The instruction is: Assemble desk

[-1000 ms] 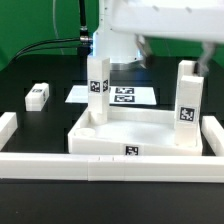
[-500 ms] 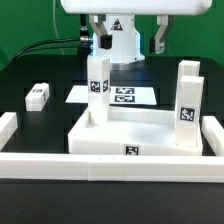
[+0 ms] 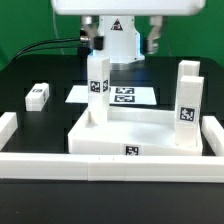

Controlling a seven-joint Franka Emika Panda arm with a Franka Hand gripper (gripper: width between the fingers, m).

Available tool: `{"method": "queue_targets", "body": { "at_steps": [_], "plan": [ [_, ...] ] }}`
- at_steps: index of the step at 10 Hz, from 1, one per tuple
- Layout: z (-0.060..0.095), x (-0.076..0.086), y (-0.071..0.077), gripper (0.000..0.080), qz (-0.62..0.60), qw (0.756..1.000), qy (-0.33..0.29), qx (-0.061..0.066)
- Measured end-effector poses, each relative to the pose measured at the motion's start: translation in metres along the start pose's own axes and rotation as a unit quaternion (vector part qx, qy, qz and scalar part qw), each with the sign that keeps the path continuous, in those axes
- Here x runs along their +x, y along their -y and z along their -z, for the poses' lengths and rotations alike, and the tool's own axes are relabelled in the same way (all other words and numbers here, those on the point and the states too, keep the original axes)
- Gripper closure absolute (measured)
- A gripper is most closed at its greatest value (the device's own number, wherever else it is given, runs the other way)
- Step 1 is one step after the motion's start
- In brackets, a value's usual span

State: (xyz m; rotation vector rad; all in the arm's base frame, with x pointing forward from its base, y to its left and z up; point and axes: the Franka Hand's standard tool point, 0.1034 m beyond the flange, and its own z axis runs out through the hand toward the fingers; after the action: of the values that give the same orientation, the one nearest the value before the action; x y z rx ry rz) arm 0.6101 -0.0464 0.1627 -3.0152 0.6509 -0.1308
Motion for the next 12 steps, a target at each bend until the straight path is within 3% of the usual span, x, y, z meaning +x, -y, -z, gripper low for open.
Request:
{"method": "queue_targets", "body": {
  "at_steps": [1,2,3,4,7,9,11,12],
  "plan": [
    [-0.012,-0.004,-0.039,0.0151,0.029,0.999,-0.014,-0.009],
    [-0.030,-0.004,-0.066,0.0151,0.031,0.999,-0.018,-0.014],
    [-0.042,-0.001,-0.071,0.0151,0.042,0.998,-0.030,-0.020],
    [-0.042,-0.004,-0.057,0.0151,0.037,0.999,-0.025,-0.016],
    [-0.043,-0.003,-0.065,0.0151,0.041,0.998,-0.034,-0.015],
    [-0.064,-0.041,-0.126,0.0151,0.022,0.999,-0.046,-0.017],
    [-0.064,-0.040,-0.167,0.0151,0.036,0.998,-0.041,-0.021],
    [-0.066,-0.043,-0.174,0.0151,0.030,0.998,-0.042,-0.024]
  ]
}}
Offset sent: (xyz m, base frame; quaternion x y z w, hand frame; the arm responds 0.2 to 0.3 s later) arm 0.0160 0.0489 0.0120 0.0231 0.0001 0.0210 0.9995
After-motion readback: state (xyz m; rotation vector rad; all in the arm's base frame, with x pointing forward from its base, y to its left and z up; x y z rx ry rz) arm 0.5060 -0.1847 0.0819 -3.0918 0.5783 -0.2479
